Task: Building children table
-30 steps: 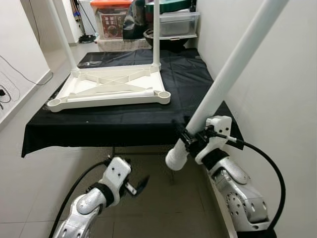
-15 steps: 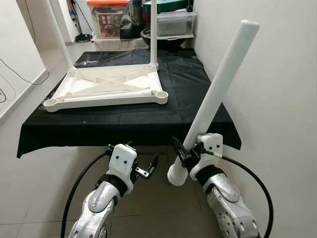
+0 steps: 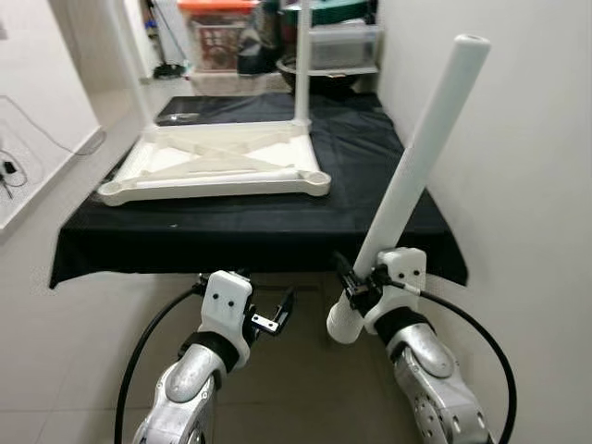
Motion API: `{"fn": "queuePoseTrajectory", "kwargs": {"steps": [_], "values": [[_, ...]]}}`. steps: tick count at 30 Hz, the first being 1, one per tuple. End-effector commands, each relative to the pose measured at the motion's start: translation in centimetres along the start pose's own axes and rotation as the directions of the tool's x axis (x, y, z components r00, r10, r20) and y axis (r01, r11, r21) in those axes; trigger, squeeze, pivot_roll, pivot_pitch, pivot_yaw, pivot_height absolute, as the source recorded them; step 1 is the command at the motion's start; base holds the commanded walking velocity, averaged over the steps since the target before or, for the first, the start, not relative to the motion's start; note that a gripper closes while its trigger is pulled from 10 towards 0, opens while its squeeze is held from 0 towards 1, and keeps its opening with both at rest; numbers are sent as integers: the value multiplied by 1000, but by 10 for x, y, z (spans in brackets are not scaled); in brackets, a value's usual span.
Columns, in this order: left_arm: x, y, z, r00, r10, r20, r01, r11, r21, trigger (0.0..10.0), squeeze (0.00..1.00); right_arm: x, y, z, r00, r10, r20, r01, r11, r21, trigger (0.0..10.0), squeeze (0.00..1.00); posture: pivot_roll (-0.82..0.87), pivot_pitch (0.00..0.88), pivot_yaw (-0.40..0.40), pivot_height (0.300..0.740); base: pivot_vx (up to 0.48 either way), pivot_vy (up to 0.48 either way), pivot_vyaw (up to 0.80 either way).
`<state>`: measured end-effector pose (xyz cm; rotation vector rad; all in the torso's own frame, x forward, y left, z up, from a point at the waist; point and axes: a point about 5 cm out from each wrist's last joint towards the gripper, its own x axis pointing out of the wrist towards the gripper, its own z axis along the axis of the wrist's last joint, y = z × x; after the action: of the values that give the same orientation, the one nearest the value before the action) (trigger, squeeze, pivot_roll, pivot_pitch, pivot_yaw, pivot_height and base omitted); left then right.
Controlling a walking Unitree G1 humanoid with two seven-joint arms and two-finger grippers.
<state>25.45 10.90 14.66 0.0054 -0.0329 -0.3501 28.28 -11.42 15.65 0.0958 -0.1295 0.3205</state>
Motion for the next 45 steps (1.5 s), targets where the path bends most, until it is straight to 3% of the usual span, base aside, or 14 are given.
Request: {"fn": "queuePoseTrajectory", "kwargs": {"steps": [1,10,16,23,45], "values": [[-2,4,0,1000,25,-12,-25,1000,6,10000,0,1,4,-2,1000,8,0,-8,1000,7,10000,0,31,33,-32,740,0,480,0],[4,14,5,997,82,-3,-82,996,37,10000,0,1,6,-3,1000,26,2,-26,1000,-13,10000,0,32,33,-35,740,0,480,156],[6,17,12,995,97,38,-99,992,82,10000,0,3,10,-2,998,55,6,-55,998,-25,10000,0,29,30,-35,740,50,458,800],[7,18,14,994,102,49,-105,992,76,10000,0,5,9,-2,999,51,4,-51,998,-27,10000,0,29,25,-35,740,362,308,770],[12,22,20,992,100,77,-107,990,90,10000,0,12,12,11,996,60,63,-61,998,21,10000,0,34,11,-39,740,456,0,44]]}}
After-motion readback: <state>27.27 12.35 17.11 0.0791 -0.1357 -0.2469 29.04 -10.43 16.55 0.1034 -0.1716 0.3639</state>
